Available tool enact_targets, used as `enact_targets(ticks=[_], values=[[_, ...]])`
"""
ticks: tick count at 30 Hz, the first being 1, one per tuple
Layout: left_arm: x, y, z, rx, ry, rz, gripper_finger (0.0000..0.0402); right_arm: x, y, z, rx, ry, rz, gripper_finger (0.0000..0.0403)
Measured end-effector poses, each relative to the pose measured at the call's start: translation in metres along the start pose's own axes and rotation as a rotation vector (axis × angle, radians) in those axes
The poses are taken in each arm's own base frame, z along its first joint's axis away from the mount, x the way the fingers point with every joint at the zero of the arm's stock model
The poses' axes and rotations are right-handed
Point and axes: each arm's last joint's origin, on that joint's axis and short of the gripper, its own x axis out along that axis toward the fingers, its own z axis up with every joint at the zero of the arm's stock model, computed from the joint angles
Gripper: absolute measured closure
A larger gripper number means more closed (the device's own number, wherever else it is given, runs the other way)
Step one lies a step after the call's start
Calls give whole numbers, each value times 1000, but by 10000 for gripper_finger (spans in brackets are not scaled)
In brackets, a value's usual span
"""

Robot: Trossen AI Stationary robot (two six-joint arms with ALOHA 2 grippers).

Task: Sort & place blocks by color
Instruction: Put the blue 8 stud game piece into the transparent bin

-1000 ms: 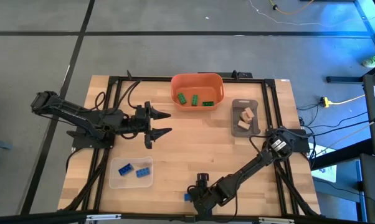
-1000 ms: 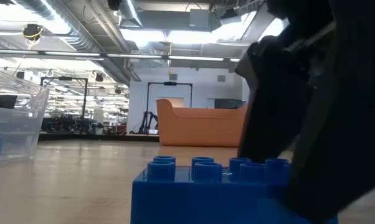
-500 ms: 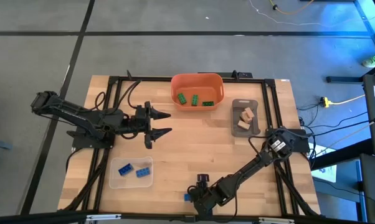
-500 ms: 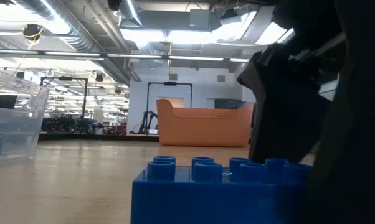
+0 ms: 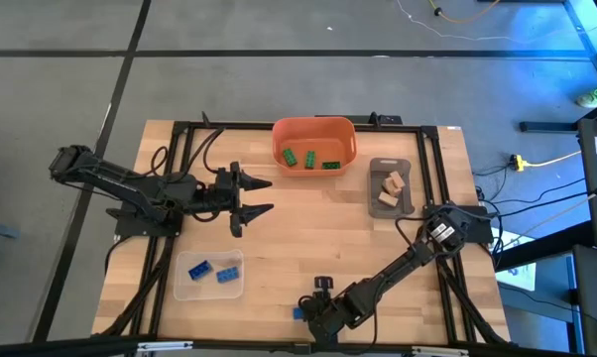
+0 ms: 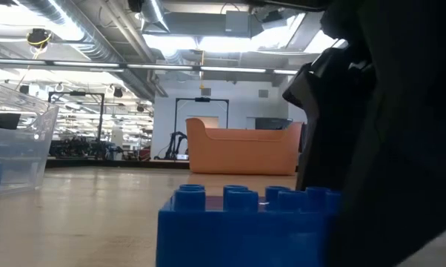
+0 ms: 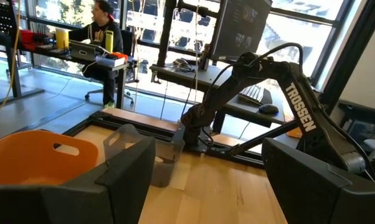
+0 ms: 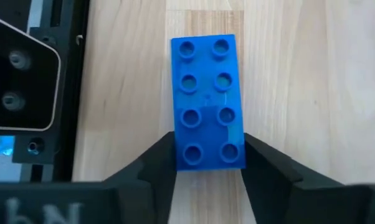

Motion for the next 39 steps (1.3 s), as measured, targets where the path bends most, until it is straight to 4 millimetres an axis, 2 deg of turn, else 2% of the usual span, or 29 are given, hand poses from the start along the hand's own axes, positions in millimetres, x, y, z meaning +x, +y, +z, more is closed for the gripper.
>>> enact_targets(ticks=[2,6,13,15,21,26,29,34,39], values=[[0,0,0,0,0,0,116,0,0,0,-2,2,-2,262],[0,0,0,0,0,0,116,-4,-2,-1,-10,29,-15,261],[0,1,0,0,-6,30,116,-23,-18,-18,-92,239,-154,261],[0,1,0,0,-9,45,116,-25,-21,-21,-101,254,-161,261],[0,1,0,0,-10,49,116,-46,-42,-41,5,258,-93,261],[0,0,0,-9,-5,6,116,-82,-66,-48,173,132,-29,261],[0,-1,1,-14,-2,-31,116,-101,-80,-46,269,-5,19,261],[0,-2,0,-36,4,-52,116,-128,-103,-27,388,-260,56,261],[0,-2,0,-32,4,-53,116,-145,-125,7,410,-426,54,261]])
